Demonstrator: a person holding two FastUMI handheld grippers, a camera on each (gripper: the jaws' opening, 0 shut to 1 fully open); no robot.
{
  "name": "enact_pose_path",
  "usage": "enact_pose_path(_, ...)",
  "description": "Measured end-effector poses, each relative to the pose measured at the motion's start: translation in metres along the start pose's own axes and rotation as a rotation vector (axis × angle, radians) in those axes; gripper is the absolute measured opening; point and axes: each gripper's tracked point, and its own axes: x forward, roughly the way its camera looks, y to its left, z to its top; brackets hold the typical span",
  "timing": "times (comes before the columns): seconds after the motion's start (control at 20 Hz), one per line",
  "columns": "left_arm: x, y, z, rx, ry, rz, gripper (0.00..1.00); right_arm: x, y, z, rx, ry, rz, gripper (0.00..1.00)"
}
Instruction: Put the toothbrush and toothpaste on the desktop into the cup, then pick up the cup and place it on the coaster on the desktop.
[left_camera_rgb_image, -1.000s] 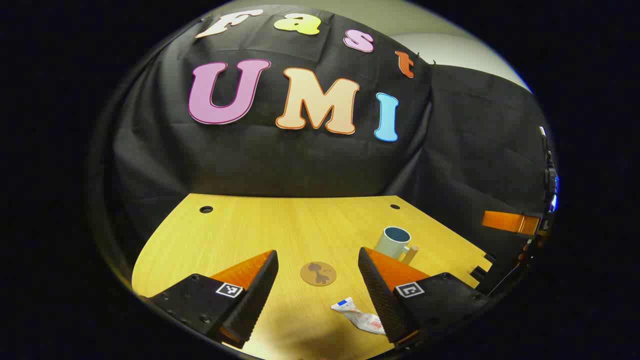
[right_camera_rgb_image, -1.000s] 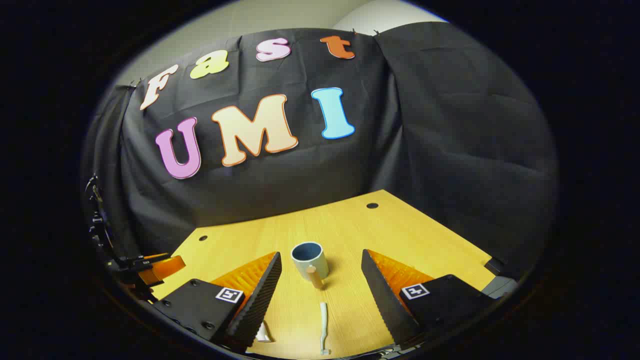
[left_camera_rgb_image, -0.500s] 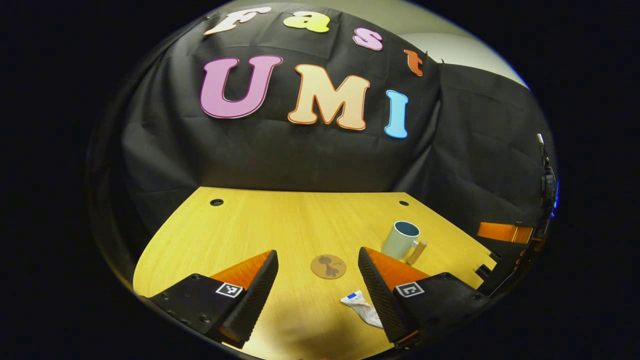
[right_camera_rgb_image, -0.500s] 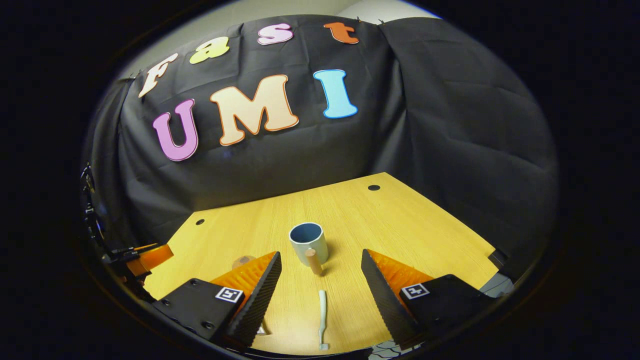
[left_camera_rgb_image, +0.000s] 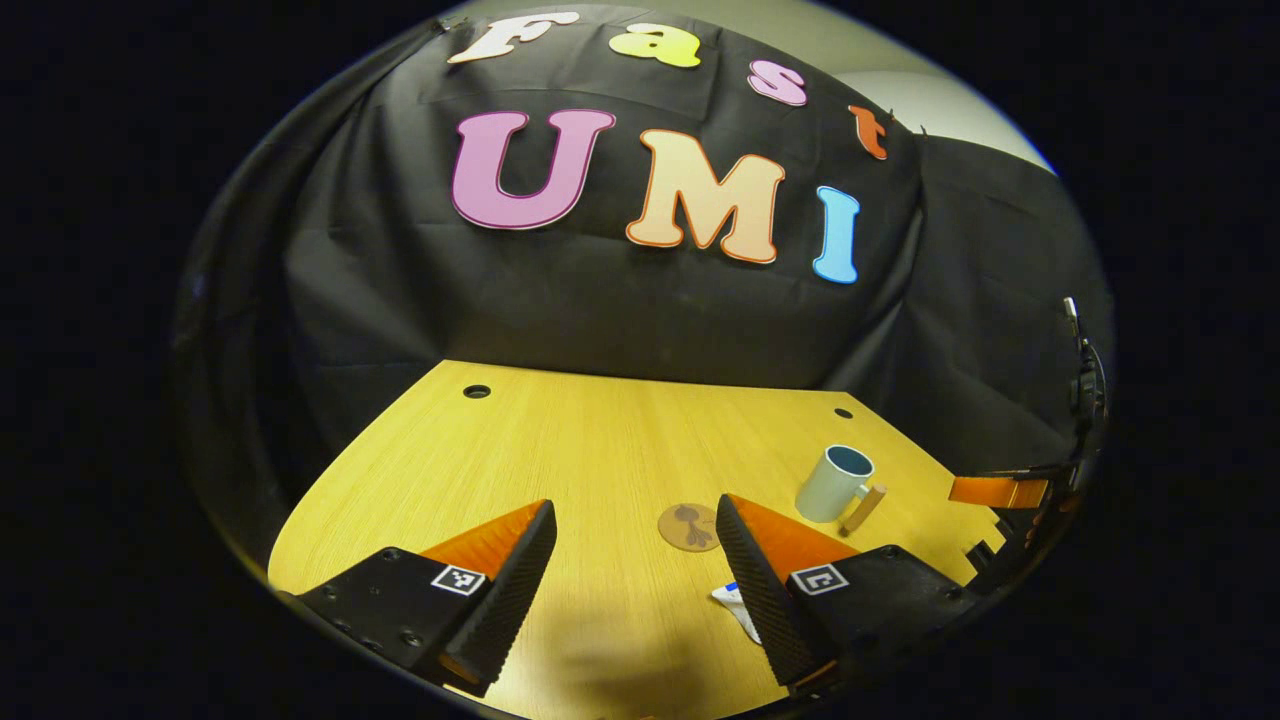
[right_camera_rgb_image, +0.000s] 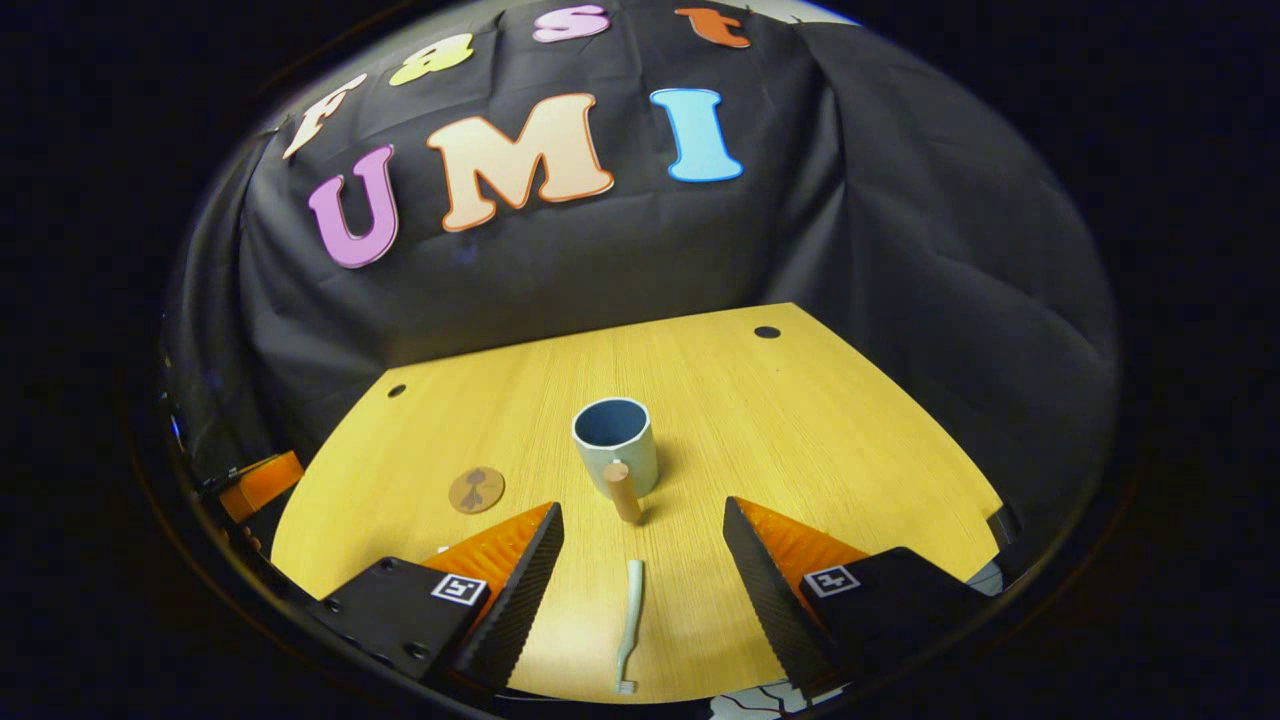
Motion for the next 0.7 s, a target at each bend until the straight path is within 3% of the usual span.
enact_pose_path(0.05, 0.001, 0.002, -0.002, -0.004, 0.003, 0.009, 0.94, 0.005, 0.002, -0.007, -0.022, 0.033, 0.005, 0.95)
enact_pose_path(0.2, 0.002, 0.008, -0.003, -0.015, 0.003, 0.035, 0.94, 0.02, 0.007, -0.033, -0.089, 0.176, 0.023, 0.99)
enact_pose_path(0.35, -0.001, 0.016, -0.01, -0.021, 0.01, 0.063, 0.94, 0.037, 0.005, -0.062, -0.157, 0.346, -0.007, 0.95)
enact_pose_path(0.5, -0.005, 0.03, -0.019, -0.025, 0.027, 0.111, 0.94, 0.053, 0.012, -0.086, -0.117, 0.496, -0.005, 0.99)
enact_pose_path(0.7, -0.014, 0.05, -0.032, -0.054, 0.05, 0.168, 0.94, 0.074, 0.01, -0.094, -0.143, 0.568, -0.021, 0.95)
